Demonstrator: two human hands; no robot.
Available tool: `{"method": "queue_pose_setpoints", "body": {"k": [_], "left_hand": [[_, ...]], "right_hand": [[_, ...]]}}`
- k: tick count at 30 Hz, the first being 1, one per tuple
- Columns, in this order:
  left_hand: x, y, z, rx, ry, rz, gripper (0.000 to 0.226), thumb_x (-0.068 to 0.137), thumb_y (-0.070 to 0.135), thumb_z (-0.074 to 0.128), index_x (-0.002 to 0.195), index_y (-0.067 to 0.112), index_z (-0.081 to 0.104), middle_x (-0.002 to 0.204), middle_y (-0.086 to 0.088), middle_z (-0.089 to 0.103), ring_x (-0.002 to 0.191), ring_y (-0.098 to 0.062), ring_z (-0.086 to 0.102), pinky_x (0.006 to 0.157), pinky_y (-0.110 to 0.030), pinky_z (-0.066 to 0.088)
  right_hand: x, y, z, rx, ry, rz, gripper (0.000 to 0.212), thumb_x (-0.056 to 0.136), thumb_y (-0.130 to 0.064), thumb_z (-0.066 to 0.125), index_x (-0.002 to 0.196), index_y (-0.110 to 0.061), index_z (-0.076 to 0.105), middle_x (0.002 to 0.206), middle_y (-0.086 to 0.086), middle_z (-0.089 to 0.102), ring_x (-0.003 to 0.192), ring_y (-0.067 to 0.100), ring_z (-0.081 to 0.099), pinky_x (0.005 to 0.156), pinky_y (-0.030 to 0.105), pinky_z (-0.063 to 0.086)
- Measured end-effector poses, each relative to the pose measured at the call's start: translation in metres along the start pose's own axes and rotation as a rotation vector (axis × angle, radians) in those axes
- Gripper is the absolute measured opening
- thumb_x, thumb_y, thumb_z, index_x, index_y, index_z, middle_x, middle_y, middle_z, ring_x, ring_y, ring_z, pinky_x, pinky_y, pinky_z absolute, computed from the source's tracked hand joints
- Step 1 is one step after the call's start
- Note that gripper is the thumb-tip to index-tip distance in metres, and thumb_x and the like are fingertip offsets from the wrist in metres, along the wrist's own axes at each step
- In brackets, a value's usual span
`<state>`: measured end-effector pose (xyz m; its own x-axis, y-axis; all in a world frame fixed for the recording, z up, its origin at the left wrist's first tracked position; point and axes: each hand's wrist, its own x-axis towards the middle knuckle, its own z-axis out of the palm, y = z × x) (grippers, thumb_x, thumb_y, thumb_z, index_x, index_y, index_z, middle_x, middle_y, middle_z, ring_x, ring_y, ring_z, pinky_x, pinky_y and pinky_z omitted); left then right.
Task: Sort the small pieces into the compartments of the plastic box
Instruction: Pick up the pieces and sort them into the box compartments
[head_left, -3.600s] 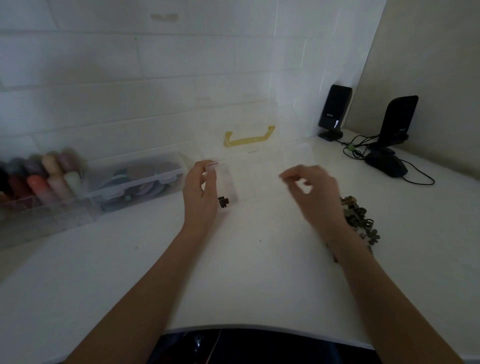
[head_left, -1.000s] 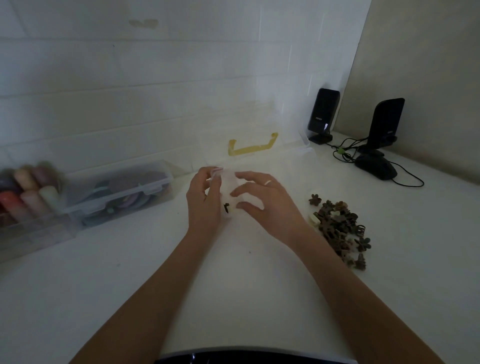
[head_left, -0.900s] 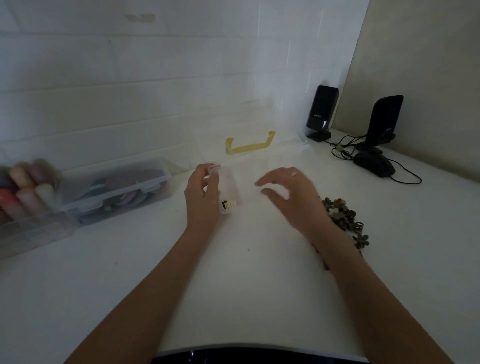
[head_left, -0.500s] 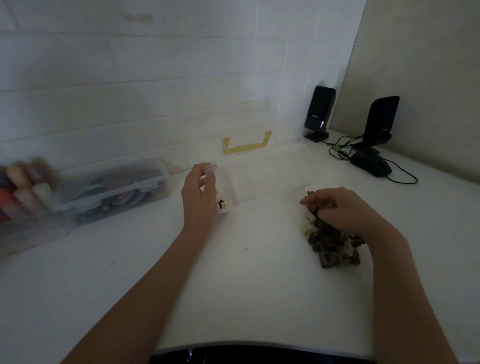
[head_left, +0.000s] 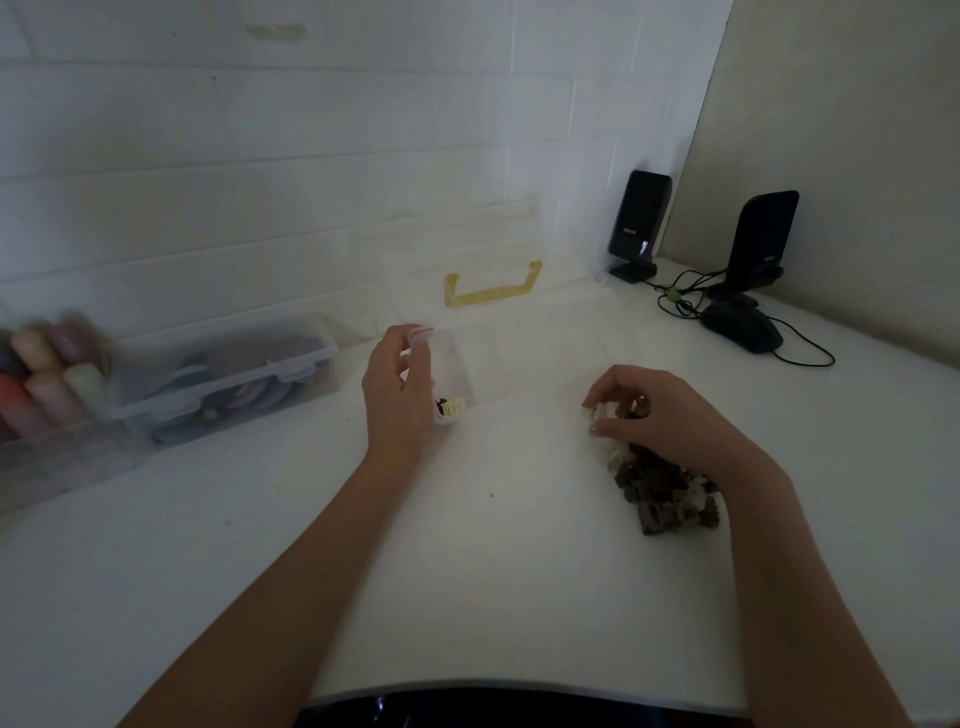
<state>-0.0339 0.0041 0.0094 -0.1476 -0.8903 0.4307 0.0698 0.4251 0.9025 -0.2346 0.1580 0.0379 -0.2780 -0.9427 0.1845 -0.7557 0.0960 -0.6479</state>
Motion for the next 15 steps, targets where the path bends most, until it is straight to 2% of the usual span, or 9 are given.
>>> {"method": "queue_pose_setpoints", "body": {"k": [4,6,9,11,13,15], "left_hand": [[0.000,0.000,0.000,-0.008,0.003,-0.014,0.022,0.098,0.024,0.048,0.083,0.037,0.057,0.084,0.030,0.060,0.078,0.005,0.056,0.077,-0.050,0.056],[0.000,-0.001,0.000,-0.009,0.007,-0.019,0.022,0.099,0.023,0.049,0.083,0.036,0.058,0.085,0.029,0.061,0.080,0.003,0.056,0.078,-0.051,0.056],[0.000,-0.001,0.000,-0.011,0.007,-0.011,0.020,0.099,0.023,0.049,0.085,0.035,0.058,0.086,0.028,0.061,0.081,0.003,0.057,0.077,-0.049,0.056],[-0.001,-0.001,0.000,-0.004,0.002,0.001,0.020,0.099,0.023,0.048,0.087,0.034,0.059,0.087,0.027,0.061,0.082,0.002,0.057,0.077,-0.048,0.056],[-0.001,-0.002,0.000,-0.008,0.004,0.005,0.018,0.099,0.023,0.048,0.088,0.032,0.059,0.088,0.024,0.061,0.084,0.000,0.057,0.078,-0.049,0.056],[-0.001,-0.002,0.000,-0.011,0.002,0.009,0.018,0.099,0.021,0.048,0.089,0.032,0.059,0.088,0.022,0.061,0.083,0.000,0.057,0.079,-0.050,0.056]], "right_hand": [[0.002,-0.013,0.006,0.193,0.030,-0.100,0.019,0.073,-0.014,0.077,0.082,-0.022,0.062,0.090,-0.017,0.070,0.072,0.007,0.062,0.063,0.028,0.047],[0.003,-0.016,0.009,0.267,0.023,-0.140,0.020,0.074,-0.008,0.076,0.083,-0.017,0.060,0.096,-0.013,0.072,0.073,0.008,0.064,0.059,0.023,0.045],[0.004,-0.019,0.012,0.334,0.002,-0.139,0.025,0.076,-0.004,0.074,0.087,-0.021,0.059,0.100,-0.011,0.073,0.075,0.009,0.065,0.057,0.016,0.044],[0.005,-0.018,0.013,0.343,0.001,-0.140,0.027,0.076,-0.004,0.073,0.089,-0.024,0.060,0.102,-0.012,0.072,0.077,0.010,0.066,0.059,0.018,0.046],[0.006,-0.017,0.014,0.387,0.007,-0.145,0.025,0.076,-0.003,0.073,0.089,-0.019,0.059,0.102,-0.010,0.073,0.077,0.012,0.066,0.064,0.025,0.052],[0.007,-0.018,0.016,0.435,0.018,-0.163,0.024,0.077,0.000,0.072,0.088,-0.015,0.057,0.100,-0.005,0.073,0.076,0.012,0.065,0.069,0.025,0.054]]}}
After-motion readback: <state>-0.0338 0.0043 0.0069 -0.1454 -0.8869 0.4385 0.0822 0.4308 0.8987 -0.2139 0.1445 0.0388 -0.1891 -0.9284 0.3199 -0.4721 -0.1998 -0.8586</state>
